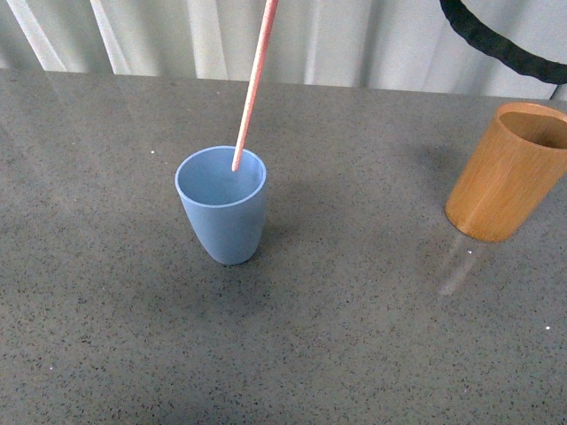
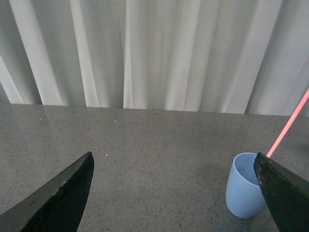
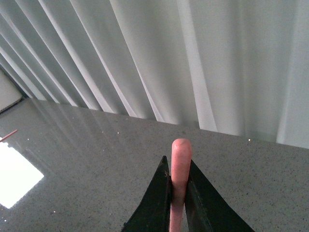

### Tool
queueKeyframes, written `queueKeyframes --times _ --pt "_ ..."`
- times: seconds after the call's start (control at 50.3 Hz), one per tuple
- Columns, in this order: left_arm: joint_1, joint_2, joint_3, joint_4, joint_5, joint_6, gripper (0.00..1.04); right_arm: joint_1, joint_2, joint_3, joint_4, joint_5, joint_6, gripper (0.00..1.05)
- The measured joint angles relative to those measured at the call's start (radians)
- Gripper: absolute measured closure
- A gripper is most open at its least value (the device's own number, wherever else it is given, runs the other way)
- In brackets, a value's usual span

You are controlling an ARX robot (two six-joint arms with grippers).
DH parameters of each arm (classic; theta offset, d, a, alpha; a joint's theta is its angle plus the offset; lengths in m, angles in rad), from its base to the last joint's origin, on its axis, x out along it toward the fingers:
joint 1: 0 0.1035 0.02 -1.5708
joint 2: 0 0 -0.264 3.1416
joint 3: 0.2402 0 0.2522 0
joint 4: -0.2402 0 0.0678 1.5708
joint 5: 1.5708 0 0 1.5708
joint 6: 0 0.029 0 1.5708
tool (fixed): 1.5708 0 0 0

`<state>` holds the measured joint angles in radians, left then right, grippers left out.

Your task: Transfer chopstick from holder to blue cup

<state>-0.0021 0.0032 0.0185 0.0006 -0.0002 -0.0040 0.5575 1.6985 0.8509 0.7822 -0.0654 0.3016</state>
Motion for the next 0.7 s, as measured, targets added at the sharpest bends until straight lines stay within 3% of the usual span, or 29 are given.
queueKeyframes --times 0.696 --pt "0.000 0.000 0.000 0.000 0.000 0.000 0.07 0.035 0.174 0.024 0.045 0.012 -0.006 1.01"
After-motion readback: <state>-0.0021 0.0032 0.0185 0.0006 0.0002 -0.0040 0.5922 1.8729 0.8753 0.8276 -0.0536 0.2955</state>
